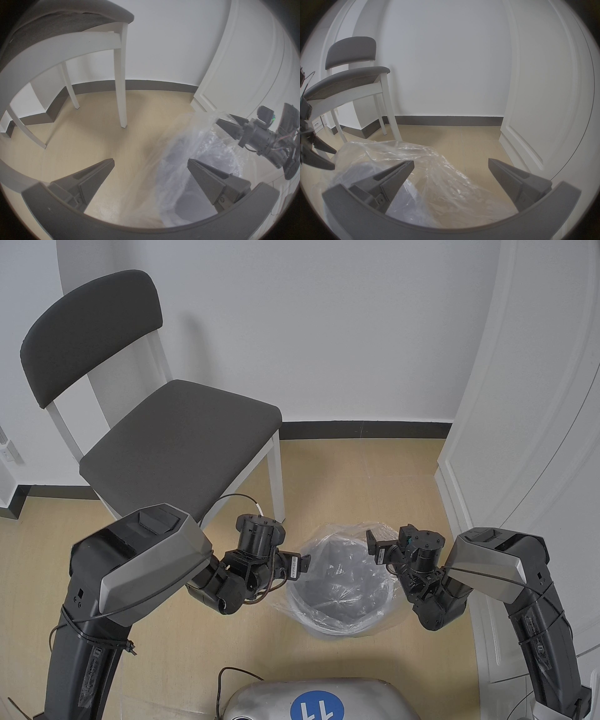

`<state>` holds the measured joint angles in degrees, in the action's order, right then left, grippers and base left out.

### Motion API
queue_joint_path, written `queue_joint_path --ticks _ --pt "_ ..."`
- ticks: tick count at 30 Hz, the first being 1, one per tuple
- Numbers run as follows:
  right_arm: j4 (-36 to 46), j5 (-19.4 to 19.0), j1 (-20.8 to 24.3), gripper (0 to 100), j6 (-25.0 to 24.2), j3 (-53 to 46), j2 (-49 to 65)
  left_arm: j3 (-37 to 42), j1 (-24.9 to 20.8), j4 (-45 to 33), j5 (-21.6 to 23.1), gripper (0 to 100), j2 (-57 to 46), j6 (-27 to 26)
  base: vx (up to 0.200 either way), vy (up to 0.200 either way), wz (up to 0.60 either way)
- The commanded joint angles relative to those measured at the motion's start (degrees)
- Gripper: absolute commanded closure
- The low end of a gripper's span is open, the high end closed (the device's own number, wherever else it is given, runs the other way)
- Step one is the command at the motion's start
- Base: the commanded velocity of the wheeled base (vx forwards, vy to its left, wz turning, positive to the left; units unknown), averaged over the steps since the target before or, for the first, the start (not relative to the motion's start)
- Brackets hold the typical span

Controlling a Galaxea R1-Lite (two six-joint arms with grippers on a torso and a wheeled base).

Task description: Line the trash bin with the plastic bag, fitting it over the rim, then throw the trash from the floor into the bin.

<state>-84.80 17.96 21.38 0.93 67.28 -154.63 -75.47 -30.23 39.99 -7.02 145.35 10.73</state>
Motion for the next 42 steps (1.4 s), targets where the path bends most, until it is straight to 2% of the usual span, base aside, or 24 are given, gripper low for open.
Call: queue_joint_path --ticks 1,5,10,25,35,42 --pt "-0.02 -0.03 -0.11 0 0.04 0.04 -0.15 -2.31 1.58 0.01 -0.1 0 1.87 0.08 0.0 0.0 0.0" --pt "-0.02 -0.03 -0.38 0 0.04 0.31 -0.24 -4.95 2.99 -0.17 -0.62 0 3.63 0.08 0.0 0.0 0.0" --pt "0.16 -0.11 -0.73 0 0.04 1.01 -0.41 -8.99 3.78 -0.17 -5.2 0 5.3 -0.01 0.0 0.0 0.0" --pt "0.86 -0.47 -2.93 0 -0.05 6.72 -4.19 -10.49 3.78 0.01 -5.11 0 6.97 0.17 0.0 0.0 0.0" --pt "4.38 -0.47 -4.07 0 -1.54 8.48 -5.34 -13.3 3.95 -0.26 -5.28 0 9.34 0.52 0.0 0.0 0.0" --pt "6.31 -1.08 -4.86 0 -1.98 8.57 -5.77 -14.53 4.22 -3.51 -5.37 0 10.22 0.52 0.0 0.0 0.0"
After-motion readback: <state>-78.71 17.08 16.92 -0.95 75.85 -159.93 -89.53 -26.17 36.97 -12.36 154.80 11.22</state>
